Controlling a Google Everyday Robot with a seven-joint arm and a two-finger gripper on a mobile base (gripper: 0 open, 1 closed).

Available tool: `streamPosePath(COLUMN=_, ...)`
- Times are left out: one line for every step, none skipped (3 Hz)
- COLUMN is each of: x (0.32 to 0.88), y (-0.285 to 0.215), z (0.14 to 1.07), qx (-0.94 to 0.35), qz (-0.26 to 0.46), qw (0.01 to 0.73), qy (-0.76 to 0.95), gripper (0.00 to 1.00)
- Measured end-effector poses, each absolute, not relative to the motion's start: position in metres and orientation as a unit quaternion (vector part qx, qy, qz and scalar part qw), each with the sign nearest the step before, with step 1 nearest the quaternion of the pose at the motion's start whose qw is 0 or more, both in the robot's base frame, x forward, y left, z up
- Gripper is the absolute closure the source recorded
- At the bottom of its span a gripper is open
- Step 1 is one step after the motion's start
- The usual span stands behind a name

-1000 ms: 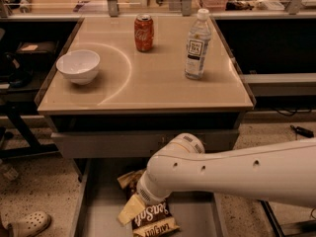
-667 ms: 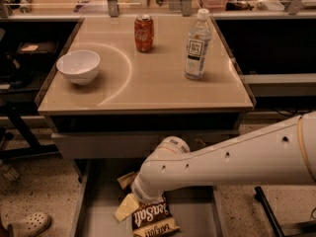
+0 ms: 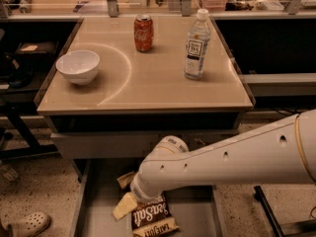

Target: Pick brown chip bag from middle drawer and place on counter

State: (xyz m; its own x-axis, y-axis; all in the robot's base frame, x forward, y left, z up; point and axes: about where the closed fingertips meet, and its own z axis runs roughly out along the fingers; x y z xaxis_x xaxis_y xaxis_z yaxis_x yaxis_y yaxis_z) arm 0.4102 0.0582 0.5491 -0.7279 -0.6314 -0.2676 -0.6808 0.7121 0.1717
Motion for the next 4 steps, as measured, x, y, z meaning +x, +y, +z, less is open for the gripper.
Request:
streamPosePath(x=0.402, y=0.065, z=0.516, qx=-0.345, qz=0.146, qw=0.073, qy=0.924, gripper=0.0)
streamPosePath(x=0.398, y=0.072, z=0.468, qx=-0.322, qz=0.164, qw=0.049, qy=0.931, gripper=0.0)
streamPosePath(x=0.398, y=0.077, z=0.431, qx=-0.303, qz=0.175, qw=0.036, qy=0.936, gripper=0.0)
streamPosePath(x=0.409, y=0.078, z=0.404, qx=-0.293, qz=0.17, qw=0.034, qy=0.94, gripper=0.0)
